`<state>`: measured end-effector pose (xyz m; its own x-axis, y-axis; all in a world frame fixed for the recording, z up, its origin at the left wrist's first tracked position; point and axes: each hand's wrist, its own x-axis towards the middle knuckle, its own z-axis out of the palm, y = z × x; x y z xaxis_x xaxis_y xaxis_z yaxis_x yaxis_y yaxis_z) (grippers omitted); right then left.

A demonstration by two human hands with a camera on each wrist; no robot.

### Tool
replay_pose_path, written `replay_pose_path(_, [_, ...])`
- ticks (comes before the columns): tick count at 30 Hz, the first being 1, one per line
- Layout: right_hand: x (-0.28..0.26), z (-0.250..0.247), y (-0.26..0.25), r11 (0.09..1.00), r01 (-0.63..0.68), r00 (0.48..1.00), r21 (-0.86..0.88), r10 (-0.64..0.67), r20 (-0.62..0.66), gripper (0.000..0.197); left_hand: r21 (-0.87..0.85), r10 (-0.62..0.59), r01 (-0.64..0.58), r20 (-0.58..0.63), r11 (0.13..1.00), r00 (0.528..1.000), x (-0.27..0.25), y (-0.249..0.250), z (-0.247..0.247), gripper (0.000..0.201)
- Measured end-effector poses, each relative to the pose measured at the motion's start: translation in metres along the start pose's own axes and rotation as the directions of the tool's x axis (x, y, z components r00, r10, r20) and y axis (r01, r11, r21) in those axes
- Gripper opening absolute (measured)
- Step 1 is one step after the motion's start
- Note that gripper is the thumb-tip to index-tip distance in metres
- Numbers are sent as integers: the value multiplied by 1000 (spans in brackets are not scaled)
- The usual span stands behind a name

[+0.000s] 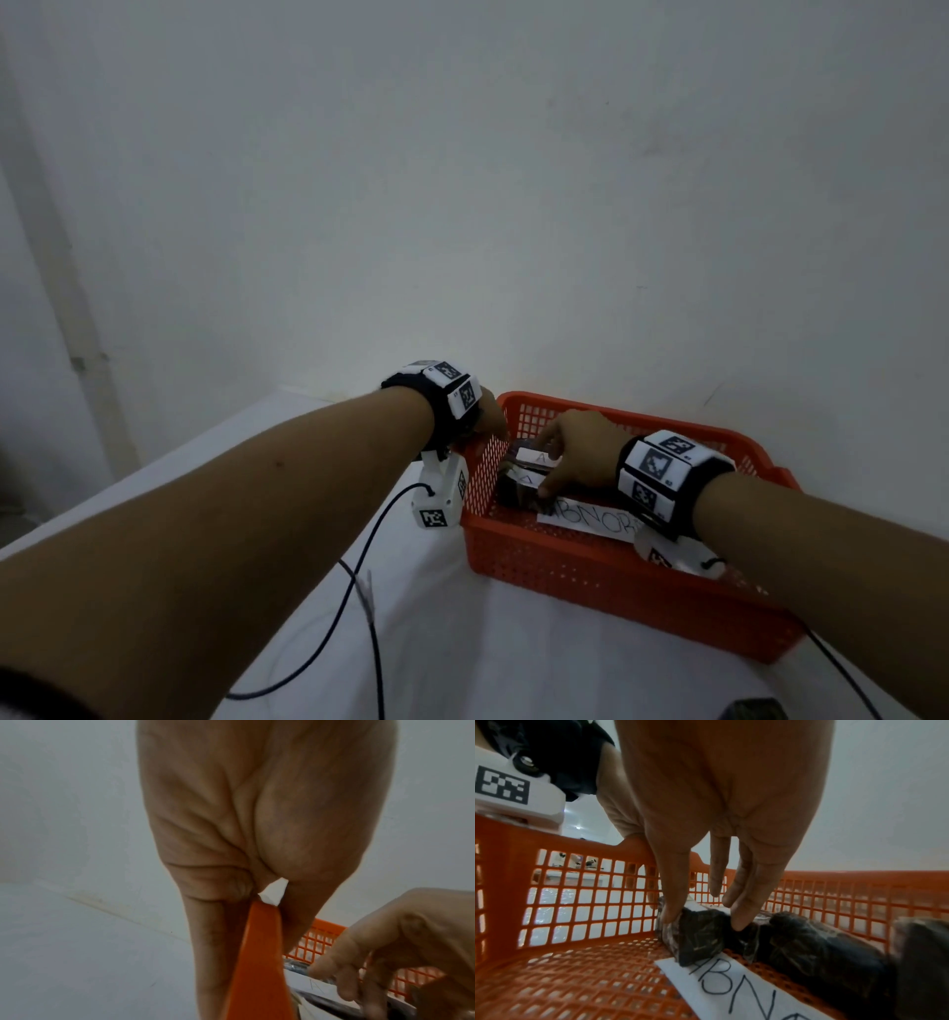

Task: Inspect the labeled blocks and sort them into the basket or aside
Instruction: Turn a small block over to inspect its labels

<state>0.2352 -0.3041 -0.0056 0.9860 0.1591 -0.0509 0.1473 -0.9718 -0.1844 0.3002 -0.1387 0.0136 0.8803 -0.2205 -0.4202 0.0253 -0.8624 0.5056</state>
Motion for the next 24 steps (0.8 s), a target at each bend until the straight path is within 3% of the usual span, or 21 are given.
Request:
replay_pose_path(3, [-11, -17, 2, 999, -17, 999, 48, 20, -46, 68, 14, 34, -34, -17, 999, 999, 0, -1, -12, 34])
replay_pose_path(5, [-19, -31, 4, 998, -25, 997, 62, 29, -67, 65, 134, 103, -84, -142, 987, 985, -2, 2, -22, 36])
replay_pose_path(8, [-38, -53, 3, 998, -36, 993, 58, 42, -107, 59, 367, 241, -116, -316, 923, 918, -20, 15, -33, 42])
replay_pose_path(13, [-86, -89, -11, 999, -39, 982, 14, 40, -187, 67, 442, 469, -270, -441, 856, 765, -75, 35, -45, 44])
replay_pose_path(18, [-146, -102, -27, 996, -74, 981, -39, 66, -182, 80, 519, 598, -353, -442, 779, 669, -125, 34, -29, 45])
replay_pose_path(24, [-213, -89, -36, 995, -85, 984, -59, 74, -162, 91, 540, 699, -470, -372, 698, 610, -181, 26, 24, 51])
